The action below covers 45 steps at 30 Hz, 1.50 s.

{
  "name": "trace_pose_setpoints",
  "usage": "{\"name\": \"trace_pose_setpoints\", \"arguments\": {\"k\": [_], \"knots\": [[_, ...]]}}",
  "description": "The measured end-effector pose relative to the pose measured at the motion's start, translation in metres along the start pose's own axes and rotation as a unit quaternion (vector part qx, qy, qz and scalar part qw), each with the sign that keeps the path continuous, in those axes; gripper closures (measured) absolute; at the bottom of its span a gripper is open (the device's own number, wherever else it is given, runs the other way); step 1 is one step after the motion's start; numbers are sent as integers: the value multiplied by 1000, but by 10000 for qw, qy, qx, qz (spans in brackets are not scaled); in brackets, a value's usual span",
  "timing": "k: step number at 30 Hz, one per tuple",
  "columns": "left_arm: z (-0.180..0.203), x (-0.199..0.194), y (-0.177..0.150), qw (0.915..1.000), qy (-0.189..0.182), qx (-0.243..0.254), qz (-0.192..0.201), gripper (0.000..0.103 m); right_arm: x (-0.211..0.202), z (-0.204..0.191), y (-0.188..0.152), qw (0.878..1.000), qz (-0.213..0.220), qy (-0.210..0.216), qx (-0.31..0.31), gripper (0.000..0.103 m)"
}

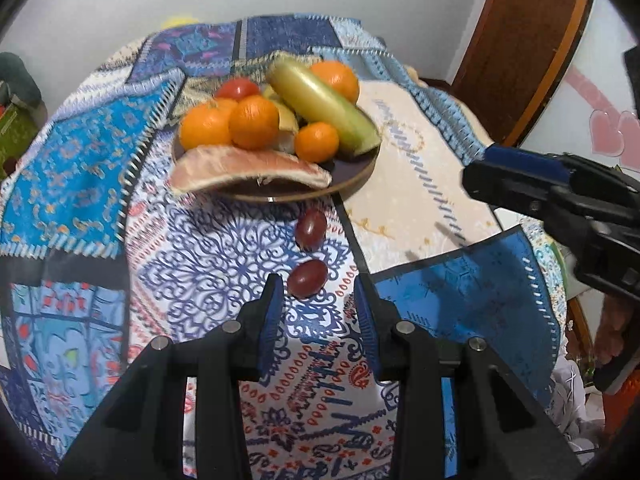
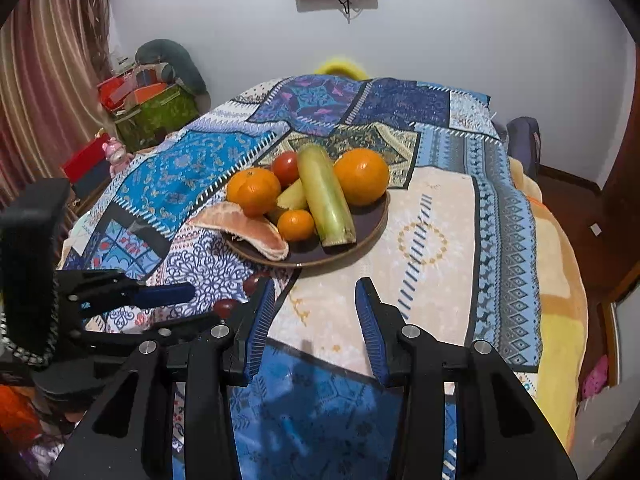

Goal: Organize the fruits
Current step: 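Grasp a dark red grape with the left tool while the right tool grasps another grape, then lower both grapes onto the purple plate and open both tools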

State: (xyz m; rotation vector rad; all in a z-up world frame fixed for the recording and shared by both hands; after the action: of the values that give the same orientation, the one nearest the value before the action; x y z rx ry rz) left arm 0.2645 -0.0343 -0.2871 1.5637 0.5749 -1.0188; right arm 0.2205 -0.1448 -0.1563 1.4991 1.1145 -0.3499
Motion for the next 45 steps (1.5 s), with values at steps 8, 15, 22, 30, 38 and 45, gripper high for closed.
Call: {"name": "trace_pose_setpoints", "arguments": {"k": [8,15,22,30,38,45], "knots": [[-7,21,-3,9998,-53,-157,-99,72,7,4,-9,9999,-134,-68,11,64],[-14,12,-5,9999,12,-149,23,77,21,-5,-16,9995,-308,43,-15,64],[-44,-18,-12,9984,69,-455,318,77,45,-26,-22,9982,-541,160,-198,64],[-68,-30,-16,9968,167,-644,450,77,72,-47,-25,9961,-754,285,-349,64],[-68,-22,-10,9968,131,-640,461,77,92,-49,-29,9955,-824,110,-453,74],[-65,-26,-6,9967,156,-609,509,77,84,-45,-26,9968,-707,259,-282,78]]}}
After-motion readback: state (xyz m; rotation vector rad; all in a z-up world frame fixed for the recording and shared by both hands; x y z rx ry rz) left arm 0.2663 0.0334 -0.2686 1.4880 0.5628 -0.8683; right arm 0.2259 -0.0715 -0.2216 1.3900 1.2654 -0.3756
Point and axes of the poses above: each gripper's, at about its wrist camera, not at the fingertips, and x roughly the way its jaws point, z to its right, y to its top, the point moved 7 cm from there along x, roughly the way its jaws point, and after that the axes turned 12 degrees about x, right-handed, at the moved point
